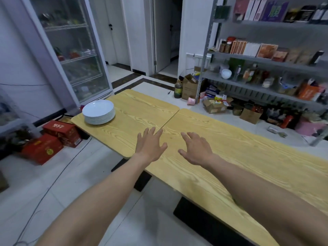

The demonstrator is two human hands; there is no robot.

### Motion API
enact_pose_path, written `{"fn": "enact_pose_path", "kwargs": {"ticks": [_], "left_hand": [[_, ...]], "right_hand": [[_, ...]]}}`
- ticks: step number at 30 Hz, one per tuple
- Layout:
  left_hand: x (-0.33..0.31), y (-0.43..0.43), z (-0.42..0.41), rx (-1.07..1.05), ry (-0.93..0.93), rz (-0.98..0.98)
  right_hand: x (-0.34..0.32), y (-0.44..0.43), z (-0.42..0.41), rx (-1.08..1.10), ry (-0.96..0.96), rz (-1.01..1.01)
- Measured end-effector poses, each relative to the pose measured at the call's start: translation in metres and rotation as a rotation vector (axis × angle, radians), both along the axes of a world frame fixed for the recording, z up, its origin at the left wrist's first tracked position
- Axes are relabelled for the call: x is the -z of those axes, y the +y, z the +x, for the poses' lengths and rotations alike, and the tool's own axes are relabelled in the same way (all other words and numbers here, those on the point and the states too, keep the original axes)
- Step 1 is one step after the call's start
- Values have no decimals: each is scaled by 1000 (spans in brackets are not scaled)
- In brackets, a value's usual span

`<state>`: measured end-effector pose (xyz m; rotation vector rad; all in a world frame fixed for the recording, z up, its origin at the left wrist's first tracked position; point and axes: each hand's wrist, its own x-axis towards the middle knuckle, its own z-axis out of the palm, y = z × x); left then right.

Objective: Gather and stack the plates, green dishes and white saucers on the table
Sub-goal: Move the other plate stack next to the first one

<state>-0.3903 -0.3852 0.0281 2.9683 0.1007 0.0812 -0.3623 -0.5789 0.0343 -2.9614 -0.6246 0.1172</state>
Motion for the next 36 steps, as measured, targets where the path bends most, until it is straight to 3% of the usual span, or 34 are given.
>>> {"fn": "enact_pose_path", "kwargs": {"ticks": [11, 23, 36], "left_hand": [[13, 110, 24, -168, 1, -7], [19, 244, 119, -347, -11, 18], [48, 380, 199, -384, 0, -55]], "right_hand": [[11, 126, 55, -174, 16, 27], [33, 276, 174, -341, 94, 116], [58, 413, 255, -335, 160, 200]]}}
